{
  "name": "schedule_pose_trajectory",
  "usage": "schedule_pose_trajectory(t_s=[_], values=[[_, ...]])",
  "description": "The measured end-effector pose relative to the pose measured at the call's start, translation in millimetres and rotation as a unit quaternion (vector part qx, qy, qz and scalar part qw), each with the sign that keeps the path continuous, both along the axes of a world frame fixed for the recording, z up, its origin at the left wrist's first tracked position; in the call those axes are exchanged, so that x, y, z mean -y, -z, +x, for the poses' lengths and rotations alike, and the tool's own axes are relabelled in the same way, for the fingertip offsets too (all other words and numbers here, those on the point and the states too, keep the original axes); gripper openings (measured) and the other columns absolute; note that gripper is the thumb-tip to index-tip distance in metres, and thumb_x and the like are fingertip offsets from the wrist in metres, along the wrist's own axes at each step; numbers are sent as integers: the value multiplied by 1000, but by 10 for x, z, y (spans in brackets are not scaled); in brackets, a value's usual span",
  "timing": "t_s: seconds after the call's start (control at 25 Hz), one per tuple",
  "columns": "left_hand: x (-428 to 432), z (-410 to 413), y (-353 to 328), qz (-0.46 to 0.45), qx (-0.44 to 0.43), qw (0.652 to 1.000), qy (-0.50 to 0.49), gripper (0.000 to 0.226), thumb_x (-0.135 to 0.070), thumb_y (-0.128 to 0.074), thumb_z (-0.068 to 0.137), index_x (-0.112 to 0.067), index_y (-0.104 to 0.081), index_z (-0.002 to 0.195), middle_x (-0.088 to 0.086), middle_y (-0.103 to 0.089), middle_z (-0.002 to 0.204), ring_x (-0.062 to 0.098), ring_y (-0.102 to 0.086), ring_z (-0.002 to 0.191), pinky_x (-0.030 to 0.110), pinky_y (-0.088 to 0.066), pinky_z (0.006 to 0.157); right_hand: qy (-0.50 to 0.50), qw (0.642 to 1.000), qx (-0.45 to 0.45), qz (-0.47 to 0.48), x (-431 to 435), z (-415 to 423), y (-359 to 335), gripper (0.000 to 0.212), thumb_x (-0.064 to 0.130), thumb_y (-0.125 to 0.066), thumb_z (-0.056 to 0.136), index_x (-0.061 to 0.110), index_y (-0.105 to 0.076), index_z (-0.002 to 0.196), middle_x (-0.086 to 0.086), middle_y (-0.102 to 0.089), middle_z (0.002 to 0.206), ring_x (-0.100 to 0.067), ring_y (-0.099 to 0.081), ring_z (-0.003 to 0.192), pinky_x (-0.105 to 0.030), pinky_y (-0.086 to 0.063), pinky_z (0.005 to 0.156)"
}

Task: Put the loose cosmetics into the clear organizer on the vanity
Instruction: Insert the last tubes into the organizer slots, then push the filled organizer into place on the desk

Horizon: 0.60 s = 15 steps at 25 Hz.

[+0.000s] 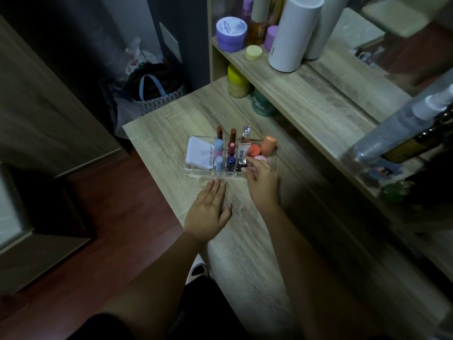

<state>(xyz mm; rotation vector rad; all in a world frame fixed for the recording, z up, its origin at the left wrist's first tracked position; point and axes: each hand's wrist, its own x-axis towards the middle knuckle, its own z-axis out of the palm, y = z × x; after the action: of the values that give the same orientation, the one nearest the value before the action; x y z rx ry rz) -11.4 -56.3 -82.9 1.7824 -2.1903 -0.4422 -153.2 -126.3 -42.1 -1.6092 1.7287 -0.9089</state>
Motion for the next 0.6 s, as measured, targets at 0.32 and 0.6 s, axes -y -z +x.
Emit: schedule_pose_trajectory(t_s=[0.32, 0.6], values=[[-18, 27, -120, 32, -144, 988, -53, 48, -32, -53, 91, -6, -46, 131, 17, -50, 137, 32, -39, 131, 29, -29, 108, 6, 1000, -4, 30, -57, 26, -36, 43, 3, -60, 86, 9, -53, 129, -12, -63, 120, -19, -62, 104, -32, -54, 92], [287, 410, -259, 23, -282, 917, -282, 64, -26, -66, 68, -4, -42, 124, 16, -52, 121, 29, -51, 112, 42, -46, 98, 169, 985, -25, 37, -293, -175, 130, 60, 9, -76, 68, 6, -51, 123, -15, -53, 122, -27, -53, 110, -10, -35, 84]])
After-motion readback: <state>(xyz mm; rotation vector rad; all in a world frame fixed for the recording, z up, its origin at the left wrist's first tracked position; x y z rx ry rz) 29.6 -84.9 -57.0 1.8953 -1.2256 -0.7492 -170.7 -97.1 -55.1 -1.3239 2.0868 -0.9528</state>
